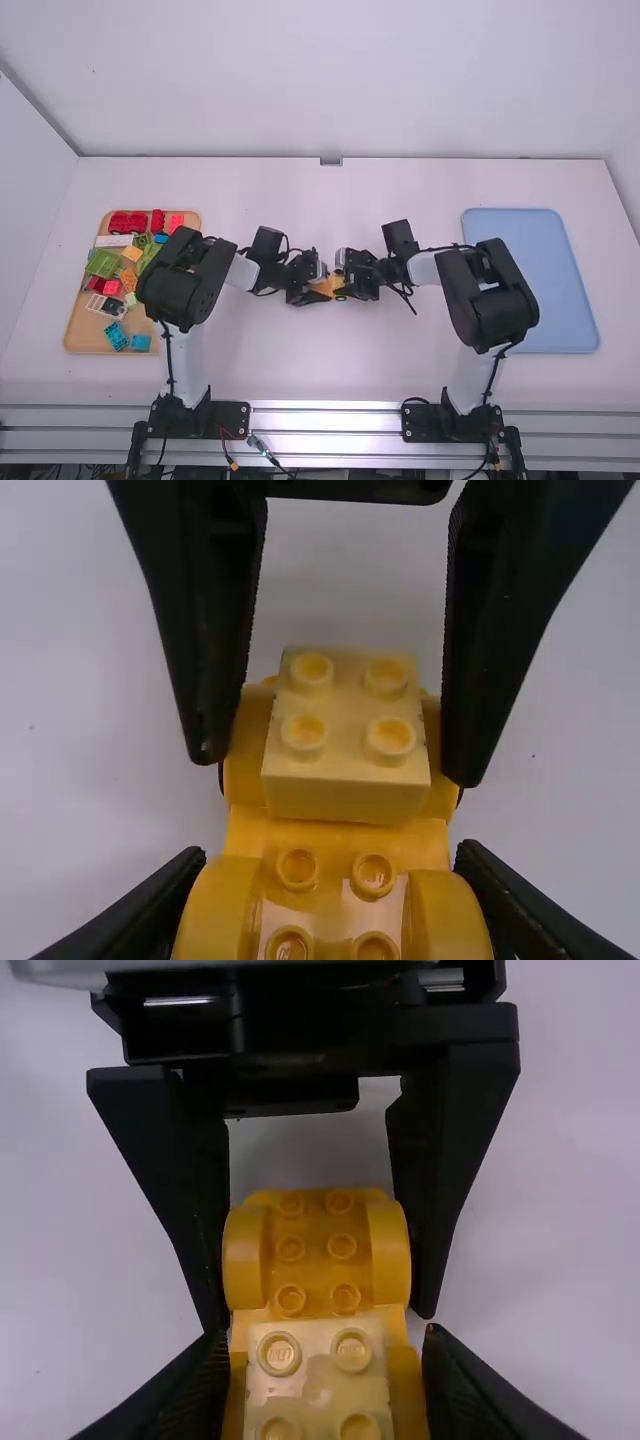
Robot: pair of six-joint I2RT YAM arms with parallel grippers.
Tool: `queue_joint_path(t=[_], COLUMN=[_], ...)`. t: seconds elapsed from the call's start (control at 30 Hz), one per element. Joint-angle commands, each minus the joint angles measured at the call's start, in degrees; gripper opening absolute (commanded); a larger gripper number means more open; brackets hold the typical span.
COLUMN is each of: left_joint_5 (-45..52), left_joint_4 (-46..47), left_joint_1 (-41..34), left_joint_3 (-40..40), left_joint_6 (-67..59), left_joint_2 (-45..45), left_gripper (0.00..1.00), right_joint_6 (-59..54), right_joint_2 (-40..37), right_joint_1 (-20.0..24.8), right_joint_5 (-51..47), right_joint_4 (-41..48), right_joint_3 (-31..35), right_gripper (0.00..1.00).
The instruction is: Assemble lego blocks to make yellow taxi
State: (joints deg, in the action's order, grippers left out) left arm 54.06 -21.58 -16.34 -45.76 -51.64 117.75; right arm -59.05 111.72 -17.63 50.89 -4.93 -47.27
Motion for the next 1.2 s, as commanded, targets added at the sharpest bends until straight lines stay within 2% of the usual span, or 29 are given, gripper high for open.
queue_joint_path(t=[0.0, 0.13, 0.17, 0.2, 0.3, 0.37, 0.4, 0.43, 0.47, 0.5, 0.53, 0.67, 0.9, 1.17], left_joint_5=[2.01, 2.03, 2.03, 2.05, 1.81, 1.84, 1.81, 1.81, 1.84, 1.84, 1.81, 1.84, 1.84, 1.86], left_joint_4=[0.13, -0.15, -0.31, -0.28, -0.28, -0.33, -0.28, -0.50, -0.55, -0.55, -0.55, -1.22, -1.53, -1.31], left_joint_1=[-0.15, -0.13, -0.13, -0.13, -0.13, -0.15, -0.15, -0.13, -0.15, -0.15, -0.15, -0.13, -0.15, -0.15], left_joint_3=[-0.37, -0.35, -0.35, -0.35, -0.35, -0.35, -0.35, -0.35, -0.35, -0.35, -0.37, -0.31, -0.35, -0.35], left_joint_6=[-0.70, -0.48, -0.52, -0.52, -0.50, -0.59, -0.96, -0.87, -0.90, -0.92, -0.90, -0.50, -0.48, -0.46], left_joint_2=[0.63, 0.61, 0.63, 0.63, 0.63, 0.63, 0.63, 0.63, 0.63, 0.63, 0.63, 0.63, 0.63, 0.63], left_gripper=[0.49, 0.49, 0.50, 0.50, 0.50, 0.49, 0.47, 0.47, 0.47, 0.48, 0.50, 0.52, 0.52, 0.52], right_joint_6=[0.33, 0.15, -0.48, -0.63, -0.85, -0.90, -0.79, -0.79, -0.79, -0.79, -0.79, -0.81, -1.01, -0.70], right_joint_2=[-0.52, -1.40, -1.97, -2.14, -2.38, -2.38, -2.38, -2.38, -2.38, -2.38, -2.36, -2.32, -2.32, -2.08], right_joint_1=[0.44, 0.96, 1.55, 1.70, 2.34, 2.34, 2.60, 2.86, 2.91, 2.93, 2.91, 2.97, 2.64, 2.51], right_joint_5=[-1.29, 4.35, 6.29, 6.95, 9.60, 9.70, 9.49, 9.33, 9.27, 9.27, 9.25, 7.50, 3.61, 1.05], right_joint_4=[1.03, 2.19, 2.69, 2.69, 2.12, 2.45, 2.71, 2.78, 2.75, 2.71, 2.78, 2.45, 2.10, 2.36], right_joint_3=[-0.50, -2.49, -3.02, -3.17, -3.87, -4.22, -4.33, -4.15, -3.78, -3.74, -3.48, -2.40, 0.76, 1.25], right_gripper=[0.54, 0.62, 0.69, 0.71, 0.74, 0.72, 0.61, 0.45, 0.34, 0.30, 0.18, 0.00, 0.00, 0.00])
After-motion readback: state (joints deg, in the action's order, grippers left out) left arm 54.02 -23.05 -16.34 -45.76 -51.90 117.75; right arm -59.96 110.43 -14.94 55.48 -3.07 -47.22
